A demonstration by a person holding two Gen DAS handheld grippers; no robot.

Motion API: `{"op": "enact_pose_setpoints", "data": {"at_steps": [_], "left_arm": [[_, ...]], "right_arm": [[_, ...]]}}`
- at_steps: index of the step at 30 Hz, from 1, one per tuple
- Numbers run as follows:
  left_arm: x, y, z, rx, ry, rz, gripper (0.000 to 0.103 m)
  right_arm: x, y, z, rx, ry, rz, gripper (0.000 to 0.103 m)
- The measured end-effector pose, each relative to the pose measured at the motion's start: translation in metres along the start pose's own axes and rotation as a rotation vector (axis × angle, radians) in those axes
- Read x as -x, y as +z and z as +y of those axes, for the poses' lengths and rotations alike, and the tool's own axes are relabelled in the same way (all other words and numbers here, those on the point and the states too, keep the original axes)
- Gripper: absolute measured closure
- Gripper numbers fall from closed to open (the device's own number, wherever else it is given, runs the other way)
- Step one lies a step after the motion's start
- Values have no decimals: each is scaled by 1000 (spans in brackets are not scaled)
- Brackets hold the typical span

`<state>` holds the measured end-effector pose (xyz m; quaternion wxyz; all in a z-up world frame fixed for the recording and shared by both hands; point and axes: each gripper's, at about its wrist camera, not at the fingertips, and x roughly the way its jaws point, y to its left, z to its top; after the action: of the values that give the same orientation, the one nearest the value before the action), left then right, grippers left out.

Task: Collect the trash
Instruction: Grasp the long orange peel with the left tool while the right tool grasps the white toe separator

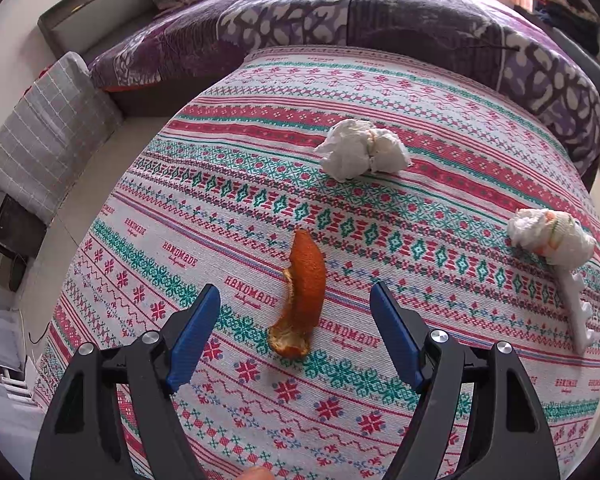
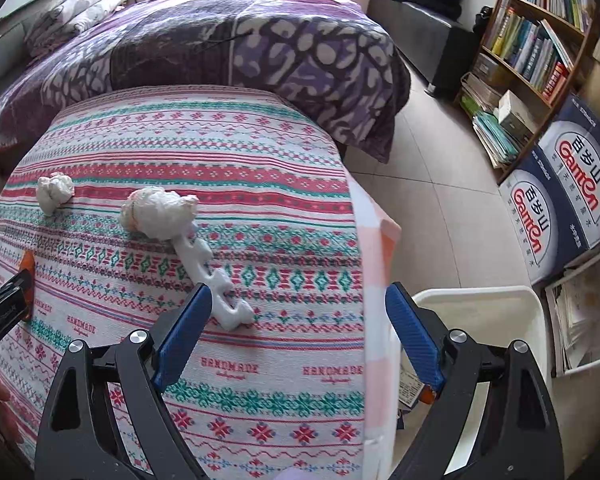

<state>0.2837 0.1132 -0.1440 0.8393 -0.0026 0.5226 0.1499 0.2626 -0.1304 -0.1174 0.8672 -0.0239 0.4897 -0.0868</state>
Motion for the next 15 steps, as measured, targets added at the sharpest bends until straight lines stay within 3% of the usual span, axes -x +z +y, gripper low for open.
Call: {"op": "enact_pose_setpoints", "data": {"at_steps": [5,10,14,15], "left_arm": [[-19,2,14,44,-40,47,28],[-33,2,28,87,-73,83,31],[-37,1,35,106,-94,91,39],[-37,1,36,102,-96,89,40]], "right_arm": [[-20,4,31,99,8,-11,14],[-45,8,42,100,-7,36,14],[-56,8,46,88,-8,40,26],[-56,7,47,89,6,45,36]]}}
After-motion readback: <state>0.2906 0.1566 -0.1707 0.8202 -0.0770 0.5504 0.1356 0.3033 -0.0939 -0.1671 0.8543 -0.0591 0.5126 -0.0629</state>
